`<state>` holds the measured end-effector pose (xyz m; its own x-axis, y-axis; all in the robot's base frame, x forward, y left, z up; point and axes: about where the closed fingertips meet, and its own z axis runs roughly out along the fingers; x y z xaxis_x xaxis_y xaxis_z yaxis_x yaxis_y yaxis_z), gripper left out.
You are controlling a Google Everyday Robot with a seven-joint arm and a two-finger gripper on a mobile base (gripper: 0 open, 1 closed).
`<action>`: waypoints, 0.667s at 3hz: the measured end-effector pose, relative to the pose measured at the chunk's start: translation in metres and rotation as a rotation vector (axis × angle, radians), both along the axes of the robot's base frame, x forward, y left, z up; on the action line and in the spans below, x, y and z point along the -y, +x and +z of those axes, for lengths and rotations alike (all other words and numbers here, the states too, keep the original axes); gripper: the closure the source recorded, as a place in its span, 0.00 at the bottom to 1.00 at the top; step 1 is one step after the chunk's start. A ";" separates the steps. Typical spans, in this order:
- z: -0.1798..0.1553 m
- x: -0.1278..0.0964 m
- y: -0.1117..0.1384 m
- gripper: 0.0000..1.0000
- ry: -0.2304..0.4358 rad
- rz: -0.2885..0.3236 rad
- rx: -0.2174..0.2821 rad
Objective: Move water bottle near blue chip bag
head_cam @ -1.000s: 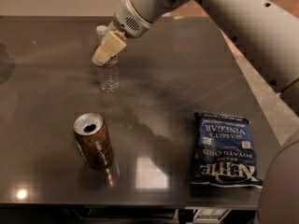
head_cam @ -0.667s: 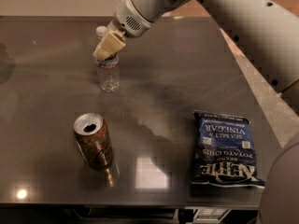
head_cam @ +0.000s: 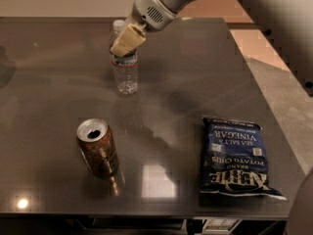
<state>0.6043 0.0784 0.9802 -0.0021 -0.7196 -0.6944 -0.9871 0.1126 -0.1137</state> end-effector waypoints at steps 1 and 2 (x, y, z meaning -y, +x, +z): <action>0.001 0.043 -0.011 1.00 -0.073 -0.036 -0.030; -0.001 0.083 -0.031 1.00 -0.102 -0.069 -0.062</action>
Offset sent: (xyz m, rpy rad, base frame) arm -0.0589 -0.1453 -0.0072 -0.1399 0.1125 -0.1268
